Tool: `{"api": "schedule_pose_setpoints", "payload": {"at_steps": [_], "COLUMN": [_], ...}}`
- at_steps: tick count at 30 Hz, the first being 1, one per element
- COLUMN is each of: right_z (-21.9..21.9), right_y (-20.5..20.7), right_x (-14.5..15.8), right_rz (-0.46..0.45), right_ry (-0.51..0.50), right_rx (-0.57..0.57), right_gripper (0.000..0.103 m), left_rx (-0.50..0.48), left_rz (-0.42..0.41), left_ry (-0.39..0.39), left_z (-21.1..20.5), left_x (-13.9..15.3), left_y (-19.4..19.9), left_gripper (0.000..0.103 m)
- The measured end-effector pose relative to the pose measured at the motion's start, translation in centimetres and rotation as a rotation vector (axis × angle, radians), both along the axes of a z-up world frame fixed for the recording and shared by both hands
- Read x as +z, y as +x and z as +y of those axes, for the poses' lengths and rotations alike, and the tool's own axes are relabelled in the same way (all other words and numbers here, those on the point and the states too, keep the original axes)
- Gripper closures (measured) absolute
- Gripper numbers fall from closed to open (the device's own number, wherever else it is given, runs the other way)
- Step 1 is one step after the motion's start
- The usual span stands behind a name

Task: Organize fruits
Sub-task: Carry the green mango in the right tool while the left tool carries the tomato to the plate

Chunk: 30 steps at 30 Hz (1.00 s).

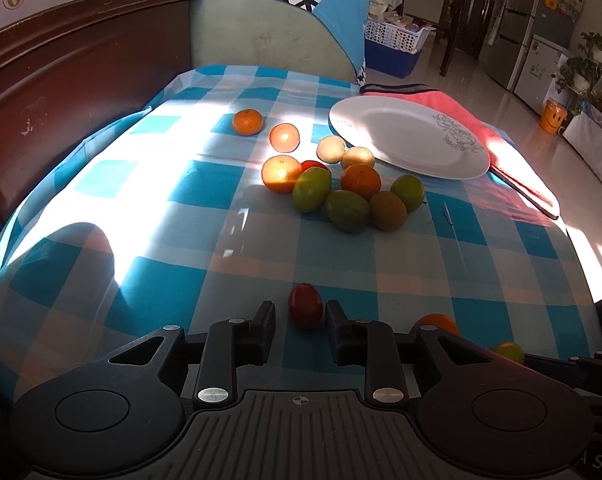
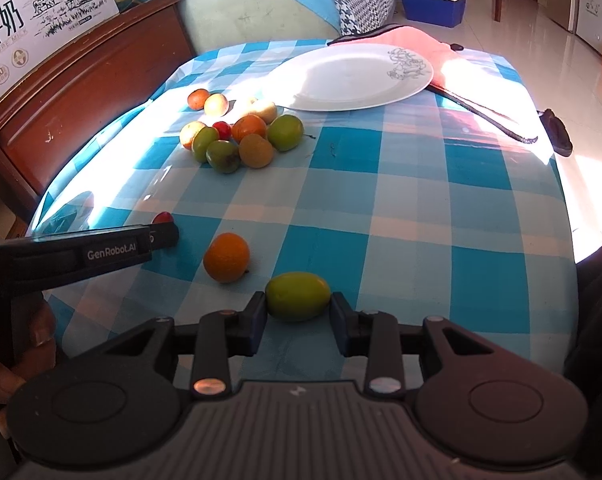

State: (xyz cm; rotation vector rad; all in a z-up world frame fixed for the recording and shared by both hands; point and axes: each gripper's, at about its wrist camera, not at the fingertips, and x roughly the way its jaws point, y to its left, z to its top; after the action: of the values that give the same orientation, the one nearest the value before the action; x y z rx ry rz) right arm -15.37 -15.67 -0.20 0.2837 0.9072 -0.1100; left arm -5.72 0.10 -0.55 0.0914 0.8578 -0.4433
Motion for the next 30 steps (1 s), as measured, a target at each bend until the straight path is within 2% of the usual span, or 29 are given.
{"api": "schedule_pose_setpoints", "payload": {"at_steps": [3,16,30], "right_z": [0.0,-1.1,-3.9], "right_y": [0.0,0.9,5.0], "right_x": [0.0,0.4,2.7], "right_rz": [-0.001,-0.02,-0.095], "right_ry": [0.001,0.032,0.036], "right_rx": [0.0,-0.016,0.006], "right_gripper": [0.068,0.069,0.069], "left_rx": [-0.004,0.002,-0.096], "left_rz": [-0.011,-0.046,-0.099], "left_ry": [-0.008,-0.056,-0.086], "left_z": [-0.1,0.0,-2.5], "left_x": [0.1,1.2,3.1], "left_y": [-0.1,-0.2,1.2], "left_gripper": [0.087,0.088,0.088]}}
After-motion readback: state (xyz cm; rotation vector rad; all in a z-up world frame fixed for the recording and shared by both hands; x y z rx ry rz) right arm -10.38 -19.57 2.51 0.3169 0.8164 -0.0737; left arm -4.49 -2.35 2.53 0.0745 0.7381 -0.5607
